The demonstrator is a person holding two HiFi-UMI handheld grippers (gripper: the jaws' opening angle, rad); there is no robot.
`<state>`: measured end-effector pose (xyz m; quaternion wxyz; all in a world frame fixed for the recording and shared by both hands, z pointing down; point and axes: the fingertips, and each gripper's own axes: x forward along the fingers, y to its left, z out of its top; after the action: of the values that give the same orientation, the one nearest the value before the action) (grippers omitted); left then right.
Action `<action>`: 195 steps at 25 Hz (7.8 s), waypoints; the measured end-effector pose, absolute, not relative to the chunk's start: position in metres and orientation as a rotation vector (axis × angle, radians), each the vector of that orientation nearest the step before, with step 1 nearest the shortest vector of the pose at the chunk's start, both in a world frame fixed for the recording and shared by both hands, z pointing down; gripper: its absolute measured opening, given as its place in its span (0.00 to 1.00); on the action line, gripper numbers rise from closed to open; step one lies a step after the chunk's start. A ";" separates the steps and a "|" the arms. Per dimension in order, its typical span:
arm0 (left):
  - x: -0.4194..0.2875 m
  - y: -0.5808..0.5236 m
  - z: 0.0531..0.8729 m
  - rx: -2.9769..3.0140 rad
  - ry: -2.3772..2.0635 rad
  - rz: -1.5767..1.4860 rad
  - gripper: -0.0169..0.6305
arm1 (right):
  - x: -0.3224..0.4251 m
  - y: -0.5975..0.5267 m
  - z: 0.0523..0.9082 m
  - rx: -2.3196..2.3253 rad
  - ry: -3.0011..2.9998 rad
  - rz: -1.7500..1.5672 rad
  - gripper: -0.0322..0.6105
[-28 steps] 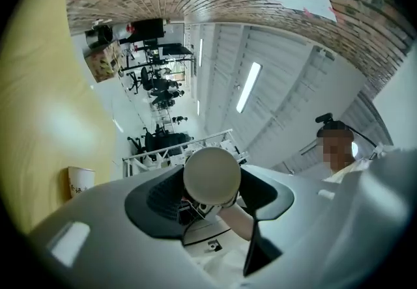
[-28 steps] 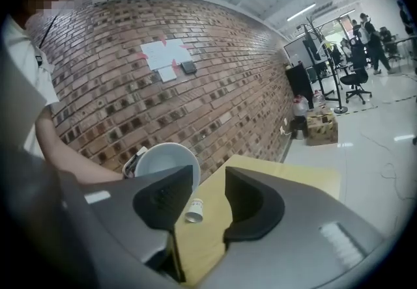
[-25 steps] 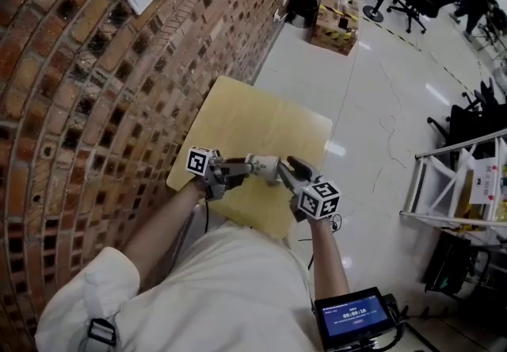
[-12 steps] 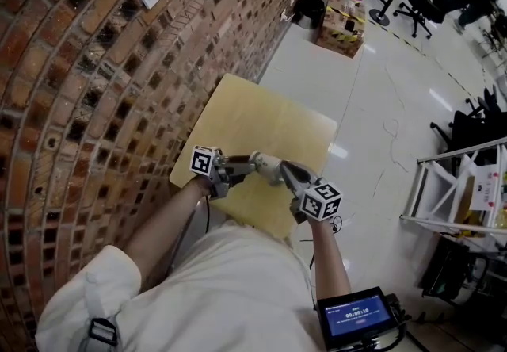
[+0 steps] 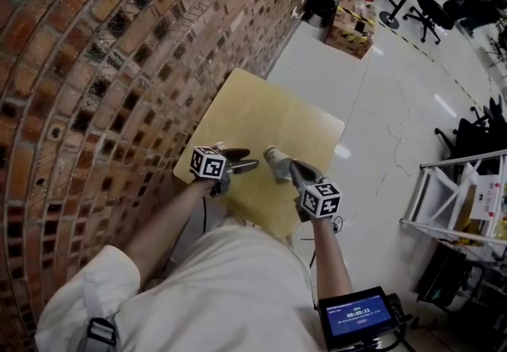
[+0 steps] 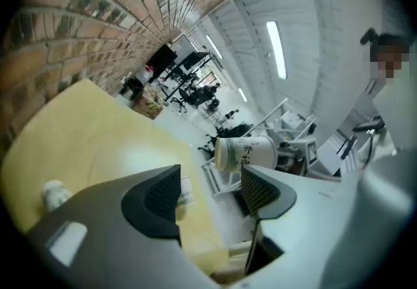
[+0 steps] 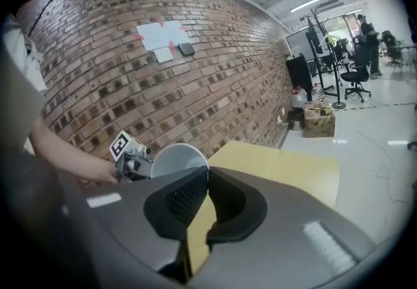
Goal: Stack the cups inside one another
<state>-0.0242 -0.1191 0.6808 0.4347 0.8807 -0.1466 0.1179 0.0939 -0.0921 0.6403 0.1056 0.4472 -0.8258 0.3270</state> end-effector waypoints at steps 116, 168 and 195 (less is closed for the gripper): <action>-0.043 -0.117 0.627 2.502 -1.010 0.829 0.20 | 0.218 -0.029 0.566 1.904 -2.215 0.126 0.25; -0.162 -0.112 0.875 2.106 -1.089 1.949 0.29 | 0.113 -0.048 0.630 1.566 -2.346 0.329 0.23; -0.177 -0.145 0.866 1.964 -1.241 1.885 0.09 | 0.105 -0.058 0.660 1.480 -2.305 0.378 0.22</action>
<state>-0.1771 -0.1448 0.8658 0.0747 0.6545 -0.4138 0.6283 0.1045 -0.0578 0.6599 0.1871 0.5257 -0.8189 0.1341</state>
